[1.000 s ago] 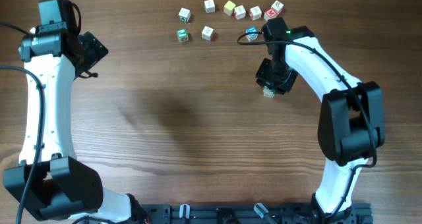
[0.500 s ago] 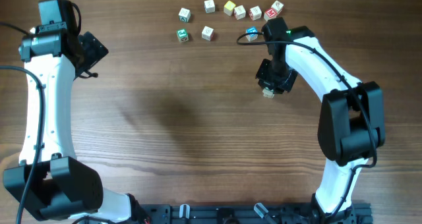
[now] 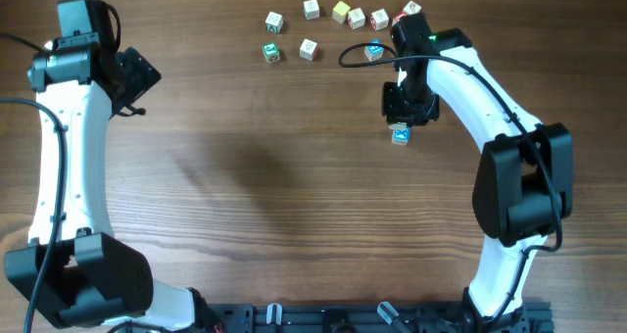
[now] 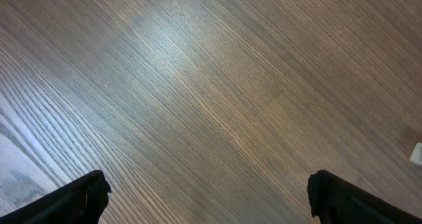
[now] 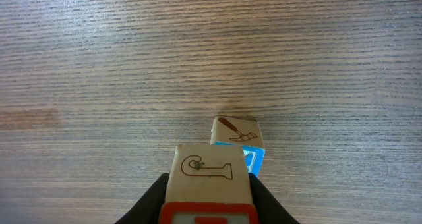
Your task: Form a tower
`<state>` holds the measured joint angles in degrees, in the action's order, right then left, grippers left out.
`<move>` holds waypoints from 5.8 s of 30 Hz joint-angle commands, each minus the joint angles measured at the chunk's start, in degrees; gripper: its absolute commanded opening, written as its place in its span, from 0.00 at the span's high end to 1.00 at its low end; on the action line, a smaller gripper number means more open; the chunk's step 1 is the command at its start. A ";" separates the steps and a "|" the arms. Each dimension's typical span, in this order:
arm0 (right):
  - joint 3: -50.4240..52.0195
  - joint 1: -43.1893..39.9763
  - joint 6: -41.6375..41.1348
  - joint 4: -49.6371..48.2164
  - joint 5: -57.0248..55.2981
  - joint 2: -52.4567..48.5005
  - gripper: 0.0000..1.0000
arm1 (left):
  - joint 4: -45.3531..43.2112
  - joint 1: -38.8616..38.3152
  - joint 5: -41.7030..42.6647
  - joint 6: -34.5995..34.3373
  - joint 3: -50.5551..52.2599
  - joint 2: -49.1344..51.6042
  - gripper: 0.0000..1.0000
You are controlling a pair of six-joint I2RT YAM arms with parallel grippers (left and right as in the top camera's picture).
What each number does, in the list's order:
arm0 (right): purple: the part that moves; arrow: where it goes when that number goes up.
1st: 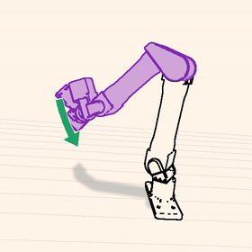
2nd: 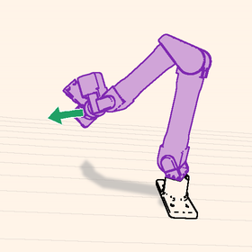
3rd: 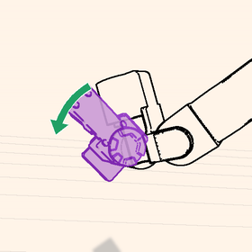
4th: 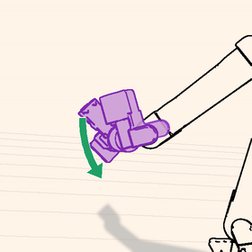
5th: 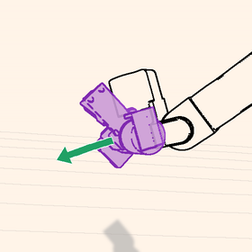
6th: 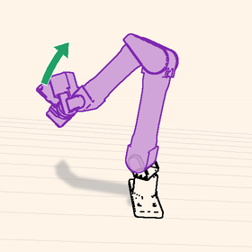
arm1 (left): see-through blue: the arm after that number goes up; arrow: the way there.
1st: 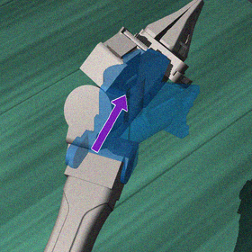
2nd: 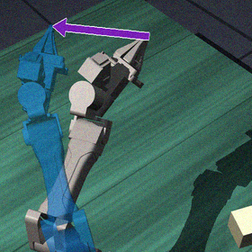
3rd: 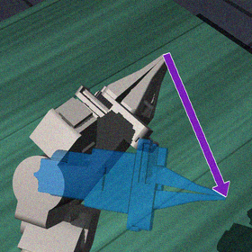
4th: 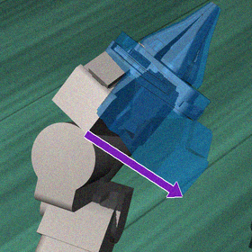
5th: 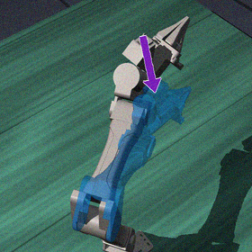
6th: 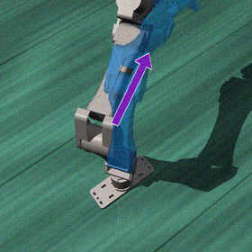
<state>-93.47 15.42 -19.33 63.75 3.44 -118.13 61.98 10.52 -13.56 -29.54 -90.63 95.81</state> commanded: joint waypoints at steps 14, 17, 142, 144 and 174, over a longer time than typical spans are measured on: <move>3.93 -1.53 -4.13 0.22 2.12 0.48 0.96 | 0.04 0.20 0.09 -0.96 0.26 0.52 0.00; 3.93 -1.51 -4.83 0.13 2.10 0.48 0.96 | 0.04 0.20 0.07 -0.96 0.26 0.52 0.00; 17.84 -5.79 1.62 -13.70 -12.76 82.49 0.00 | 0.02 0.20 0.07 -0.96 0.26 0.52 0.00; 27.19 -8.46 11.45 -25.38 -2.71 89.77 0.00 | 0.04 0.22 0.09 -0.96 0.26 0.52 0.00; 93.04 -13.16 10.32 -63.65 0.57 115.19 0.00 | 0.02 0.20 0.07 -0.96 0.26 0.52 0.00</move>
<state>-0.36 2.50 -8.95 0.21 5.30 -1.67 61.95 10.52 -13.56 -29.54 -90.59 95.83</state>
